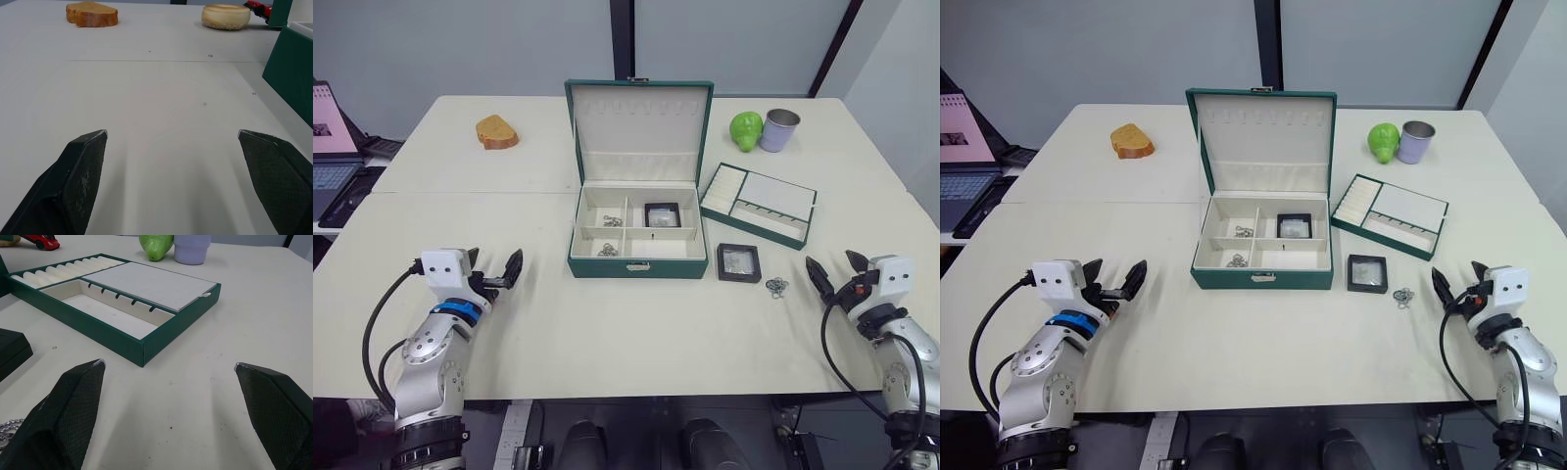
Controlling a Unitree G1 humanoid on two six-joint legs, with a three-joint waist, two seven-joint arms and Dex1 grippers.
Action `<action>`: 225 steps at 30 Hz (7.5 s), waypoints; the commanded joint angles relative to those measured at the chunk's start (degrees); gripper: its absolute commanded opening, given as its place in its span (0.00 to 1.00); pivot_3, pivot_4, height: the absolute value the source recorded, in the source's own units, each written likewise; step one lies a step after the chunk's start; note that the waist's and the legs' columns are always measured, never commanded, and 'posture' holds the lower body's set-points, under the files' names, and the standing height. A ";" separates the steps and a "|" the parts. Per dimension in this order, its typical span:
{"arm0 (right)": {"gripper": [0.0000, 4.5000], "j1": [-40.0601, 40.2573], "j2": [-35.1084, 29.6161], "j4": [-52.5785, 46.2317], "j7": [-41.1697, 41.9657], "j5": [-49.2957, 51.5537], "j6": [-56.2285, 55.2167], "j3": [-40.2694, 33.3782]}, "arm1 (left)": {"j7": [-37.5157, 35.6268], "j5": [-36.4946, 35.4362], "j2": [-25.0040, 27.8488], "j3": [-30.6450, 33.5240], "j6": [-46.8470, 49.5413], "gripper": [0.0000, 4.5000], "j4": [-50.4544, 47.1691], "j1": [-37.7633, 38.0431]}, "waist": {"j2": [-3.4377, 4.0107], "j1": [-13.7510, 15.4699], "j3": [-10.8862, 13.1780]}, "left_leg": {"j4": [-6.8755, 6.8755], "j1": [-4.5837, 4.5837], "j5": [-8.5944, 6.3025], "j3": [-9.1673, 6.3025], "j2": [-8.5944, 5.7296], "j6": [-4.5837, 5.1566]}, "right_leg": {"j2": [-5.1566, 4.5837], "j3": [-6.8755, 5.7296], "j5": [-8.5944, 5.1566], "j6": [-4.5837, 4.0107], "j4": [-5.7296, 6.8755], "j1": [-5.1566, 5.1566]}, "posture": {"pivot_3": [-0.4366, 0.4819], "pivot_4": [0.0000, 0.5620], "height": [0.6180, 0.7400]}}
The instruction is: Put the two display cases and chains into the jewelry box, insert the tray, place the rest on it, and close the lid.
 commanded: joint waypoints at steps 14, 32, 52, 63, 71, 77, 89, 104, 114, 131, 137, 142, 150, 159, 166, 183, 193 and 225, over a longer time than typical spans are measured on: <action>1.00 -0.13 -0.72 -1.44 0.09 0.99 -0.01 -0.82 | 0.52 -0.17 0.13 0.41 -1.08 0.99 -1.06 0.03 | 0.00 0.00 0.00 | 0.00 0.00 0.00 0.00 0.00 0.00 | 0.00 0.00 0.00 0.00 0.00 0.01 | 0.48 0.27 1.00; 1.00 -0.79 -1.07 -0.46 0.49 1.21 0.19 -1.15 | 1.24 -0.53 0.42 0.84 -1.03 0.99 -0.56 -0.62 | 0.00 0.01 0.00 | 0.00 0.00 0.00 0.00 0.00 0.00 | 0.00 0.00 0.00 0.00 0.00 0.01 | 0.48 0.27 1.00; 1.00 -5.65 -13.74 -9.48 15.67 9.58 17.30 2.22 | -16.97 -13.21 13.41 -2.57 12.64 0.99 -12.28 -5.72 | 0.02 0.02 -0.01 | 0.03 0.00 0.00 -0.02 0.00 0.00 | 0.00 -0.05 0.00 0.00 -0.02 0.06 | 0.48 0.27 1.00; 1.00 -8.25 -21.26 -14.19 25.20 11.27 26.03 6.63 | -31.38 -19.78 20.99 -14.13 21.31 0.99 -25.85 -11.87 | 0.04 0.62 -0.01 | 0.08 0.00 0.00 -0.04 0.00 0.01 | 0.03 -0.01 0.00 0.00 -0.07 0.07 | 0.48 0.27 1.00; 1.00 -14.95 -27.07 -17.88 33.91 9.30 30.70 17.01 | -42.71 -13.75 20.43 -25.30 13.19 0.99 -27.07 -14.32 | 0.05 0.71 0.00 | 0.09 -0.02 -0.01 -0.05 -0.01 0.02 | 0.05 0.02 0.00 0.00 -0.10 0.05 | 0.48 0.27 1.00; 1.00 -21.47 -26.28 -12.30 38.60 1.27 25.53 26.60 | -42.45 -10.07 17.26 -26.63 7.54 0.99 -24.72 -14.97 | 0.04 0.73 0.01 | 0.14 -0.01 -0.01 -0.07 -0.02 0.03 | 0.05 0.04 0.00 0.00 -0.10 0.04 | 0.48 0.27 1.00; 1.00 -28.52 -20.60 -2.29 42.45 -9.99 15.03 35.82 | -40.26 -7.69 15.45 -25.87 4.99 0.99 -25.50 -11.84 | 0.04 0.40 0.01 | 0.20 -0.01 -0.01 -0.06 0.00 0.03 | 0.04 0.04 0.00 0.00 -0.08 0.01 | 0.48 0.27 1.00; 0.35 -29.76 -17.78 2.10 42.72 -14.03 10.31 35.70 | -37.37 -7.81 15.22 -26.10 6.61 1.00 -26.40 -11.98 | 0.04 0.25 0.01 | 0.20 -0.01 -0.01 -0.07 0.00 0.03 | 0.03 0.02 0.00 0.00 -0.07 0.03 | 0.48 0.27 1.00; 0.01 -29.29 -17.99 2.41 42.46 -15.02 9.01 34.94 | -37.21 -7.48 14.51 -27.01 6.95 1.00 -26.04 -12.88 | 0.04 0.22 0.01 | 0.19 0.00 -0.01 -0.07 0.00 0.03 | 0.03 0.02 0.00 0.00 -0.07 0.04 | 0.48 0.27 1.00; 0.01 -45.59 -23.67 -10.15 53.46 -0.72 38.93 32.30 | -22.44 -12.43 14.49 -13.96 15.99 1.00 -36.34 -1.99 | 0.10 -0.74 0.04 | 0.14 0.01 -0.02 -0.15 0.05 0.04 | 0.08 0.03 0.00 -0.01 -0.05 0.03 | 0.48 0.27 1.00; 0.01 -57.91 -14.44 -0.95 54.19 -1.79 41.06 36.68 | -16.09 -14.09 12.76 -7.60 17.71 1.00 -39.84 5.15 | 0.10 -0.92 0.04 | 0.15 0.03 -0.02 -0.13 0.04 0.04 | 0.05 0.04 0.00 -0.01 -0.04 -0.01 | 0.48 0.27 1.00; 0.01 -61.57 -9.33 3.57 57.28 -2.89 39.00 40.12 | -13.96 -16.09 12.32 -3.82 18.20 1.00 -41.61 8.92 | 0.08 -0.60 0.05 | 0.19 -0.03 -0.01 -0.14 0.03 0.03 | -0.04 -0.08 0.00 -0.01 -0.05 -0.07 | 0.48 0.27 1.00; 0.01 -65.99 -2.12 13.60 56.38 -8.06 38.40 45.95 | -11.90 -15.63 11.67 -3.35 17.35 1.00 -43.93 13.70 | 0.09 -1.18 0.04 | 0.12 -0.03 -0.01 -0.11 0.02 0.02 | -0.05 -0.04 0.00 -0.01 0.01 -0.16 | 0.48 0.27 1.00; 0.01 -68.75 4.12 24.01 57.25 -13.13 36.11 48.34 | -11.20 -15.48 11.68 -4.72 17.22 1.00 -44.10 13.39 | 0.09 -2.01 0.05 | 0.10 -0.04 -0.01 -0.11 0.01 0.02 | -0.05 -0.06 0.00 -0.01 0.01 -0.20 | 0.48 0.27 1.00; 0.01 -69.55 6.75 28.44 58.70 -15.12 34.53 48.55 | -10.70 -15.06 11.47 -5.56 16.93 1.00 -43.98 13.18 | 0.09 -2.44 0.05 | 0.07 -0.05 0.00 -0.11 0.02 0.01 | -0.02 -0.04 0.00 -0.01 0.01 -0.22 | 0.48 0.27 1.00; 0.20 -69.19 10.25 35.89 57.39 -20.00 29.17 46.93 | -10.56 -15.47 12.62 -5.55 17.17 1.00 -43.79 12.44 | 0.10 -2.49 0.05 | 0.07 -0.05 0.00 -0.08 0.03 0.01 | -0.01 -0.02 0.00 -0.01 0.03 -0.26 | 0.48 0.27 1.00; 0.75 -71.42 8.19 34.15 57.51 -14.86 33.65 38.26 | -13.07 -17.19 15.14 -5.90 18.92 1.00 -40.48 7.89 | 0.10 -2.44 0.05 | 0.05 -0.06 0.00 -0.08 0.02 0.01 | -0.01 -0.02 0.00 -0.01 0.02 -0.26 | 0.48 0.27 1.00; 0.14 -66.00 8.48 32.52 54.42 -19.65 25.99 45.76 | -16.52 -15.72 15.94 -8.39 17.86 1.00 -37.61 5.75 | 0.11 -3.14 0.05 | 0.08 -0.10 0.00 -0.08 0.03 0.01 | 0.02 0.02 0.00 -0.01 0.02 -0.33 | 0.48 0.27 1.00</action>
